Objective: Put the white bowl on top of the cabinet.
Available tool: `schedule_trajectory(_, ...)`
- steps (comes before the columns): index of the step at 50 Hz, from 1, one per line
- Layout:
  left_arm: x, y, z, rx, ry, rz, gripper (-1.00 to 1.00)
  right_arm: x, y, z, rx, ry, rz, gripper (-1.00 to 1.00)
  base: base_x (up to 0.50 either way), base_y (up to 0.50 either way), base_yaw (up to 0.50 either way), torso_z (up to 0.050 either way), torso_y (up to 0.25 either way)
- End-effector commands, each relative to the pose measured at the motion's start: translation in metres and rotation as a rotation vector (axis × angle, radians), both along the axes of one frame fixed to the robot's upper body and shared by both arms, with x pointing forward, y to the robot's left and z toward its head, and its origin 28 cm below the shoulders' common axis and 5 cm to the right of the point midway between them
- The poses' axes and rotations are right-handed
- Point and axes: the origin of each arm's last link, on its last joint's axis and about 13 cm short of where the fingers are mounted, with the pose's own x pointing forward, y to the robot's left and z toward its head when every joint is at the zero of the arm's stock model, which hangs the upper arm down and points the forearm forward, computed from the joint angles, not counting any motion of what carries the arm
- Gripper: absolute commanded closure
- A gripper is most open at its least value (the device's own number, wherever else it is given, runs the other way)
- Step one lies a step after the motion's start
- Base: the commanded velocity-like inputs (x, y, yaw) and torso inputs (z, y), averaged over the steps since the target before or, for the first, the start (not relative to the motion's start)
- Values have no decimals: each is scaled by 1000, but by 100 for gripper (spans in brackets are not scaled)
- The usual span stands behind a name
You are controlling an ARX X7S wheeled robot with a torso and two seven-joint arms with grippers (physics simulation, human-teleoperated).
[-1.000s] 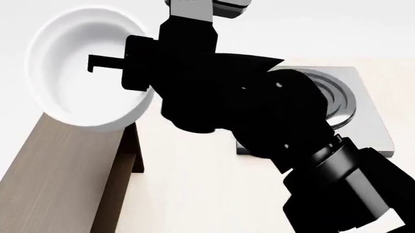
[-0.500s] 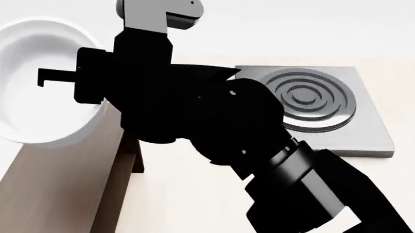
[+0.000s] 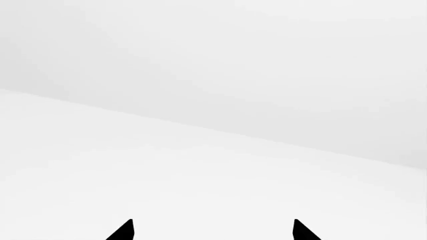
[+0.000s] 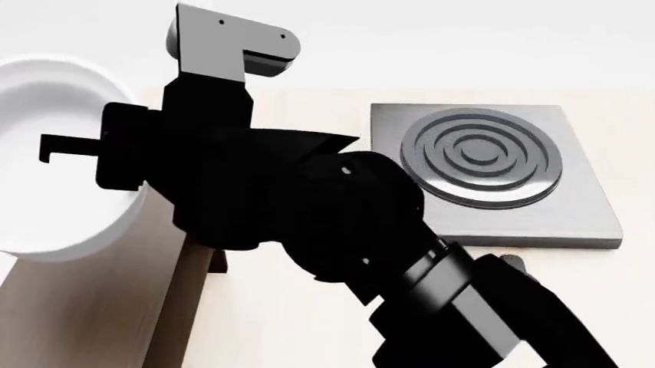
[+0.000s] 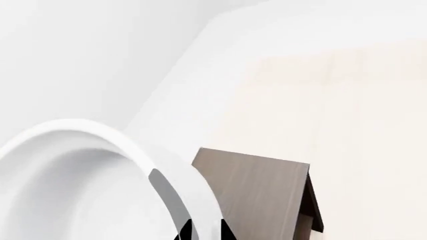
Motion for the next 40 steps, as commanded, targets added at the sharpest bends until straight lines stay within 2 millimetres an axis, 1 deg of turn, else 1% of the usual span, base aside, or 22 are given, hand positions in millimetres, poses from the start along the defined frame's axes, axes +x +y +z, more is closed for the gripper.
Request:
schedule_trajectory(1,0,0,0,-1,-1,-1,-100,-7,-2,9,50,-25,-11,100,0,0,0,0,0)
schedule_trajectory(7,0,0,0,0,-2,-1,-100,-11,-5,10,50,-27,-31,100,0,0,0,0,0)
schedule_trajectory(20,0,-1,0,1,-2,-1,-100,-1,-8,-1,62,13,-66,100,0,0,0,0,1)
schedule_trajectory(40,0,0,0,2,0,-1,-100,1,-6,-14,32,59,-63,100,0,0,0,1,1)
